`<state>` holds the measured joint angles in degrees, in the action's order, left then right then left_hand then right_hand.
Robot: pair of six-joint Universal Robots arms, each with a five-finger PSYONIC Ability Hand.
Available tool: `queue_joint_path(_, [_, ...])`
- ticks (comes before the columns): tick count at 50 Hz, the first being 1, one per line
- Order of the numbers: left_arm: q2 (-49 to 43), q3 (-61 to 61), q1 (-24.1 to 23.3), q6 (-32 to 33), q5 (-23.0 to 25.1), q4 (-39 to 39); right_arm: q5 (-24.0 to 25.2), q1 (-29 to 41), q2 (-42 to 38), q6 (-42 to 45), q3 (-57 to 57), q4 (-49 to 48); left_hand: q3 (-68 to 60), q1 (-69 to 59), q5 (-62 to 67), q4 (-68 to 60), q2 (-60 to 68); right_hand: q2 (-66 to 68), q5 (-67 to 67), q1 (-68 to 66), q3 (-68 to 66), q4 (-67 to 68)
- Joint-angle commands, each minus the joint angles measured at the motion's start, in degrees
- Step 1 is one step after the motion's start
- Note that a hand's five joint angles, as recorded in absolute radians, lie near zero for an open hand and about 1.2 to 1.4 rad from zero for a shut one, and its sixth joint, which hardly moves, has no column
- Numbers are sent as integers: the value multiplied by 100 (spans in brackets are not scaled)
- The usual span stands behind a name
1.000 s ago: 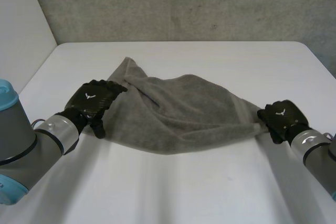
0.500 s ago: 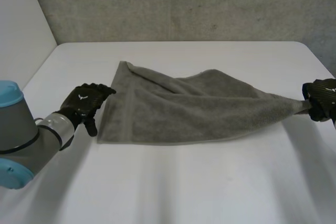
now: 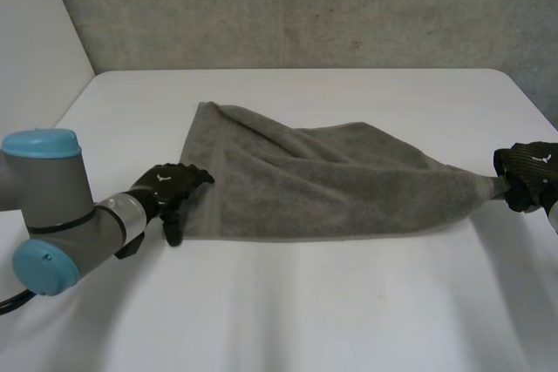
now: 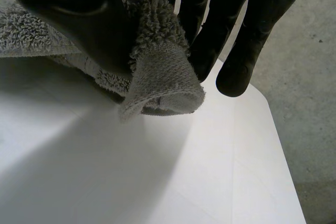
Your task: Fold the towel.
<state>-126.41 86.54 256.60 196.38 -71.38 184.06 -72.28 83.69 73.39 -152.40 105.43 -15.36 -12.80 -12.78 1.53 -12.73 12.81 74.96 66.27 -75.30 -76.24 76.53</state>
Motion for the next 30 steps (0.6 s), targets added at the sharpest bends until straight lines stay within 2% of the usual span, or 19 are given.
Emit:
queue_joint_path(1, [-24,-23,-22,14,-7,7,13,-2,0,0,4,-2,-213,-215,340,-220,212,504,373,-470,-376,347])
queue_joint_path(25, [-420,-629,-31,23,-95,-1,21,7,0,61,57,-2,-1239,-1241,1366,-1246,1238,504,373,-470,-376,347])
queue_joint_path(28, [-438,-682,-49,23,-95,-1,21,7,-9,61,57,-2,-1440,-1443,1567,-1448,1440,504,373,-470,-376,347])
queue_joint_path(30, [-438,-717,-49,23,-87,7,21,7,0,61,57,-2,-2076,-2078,2203,-2083,2075,504,373,-470,-376,347])
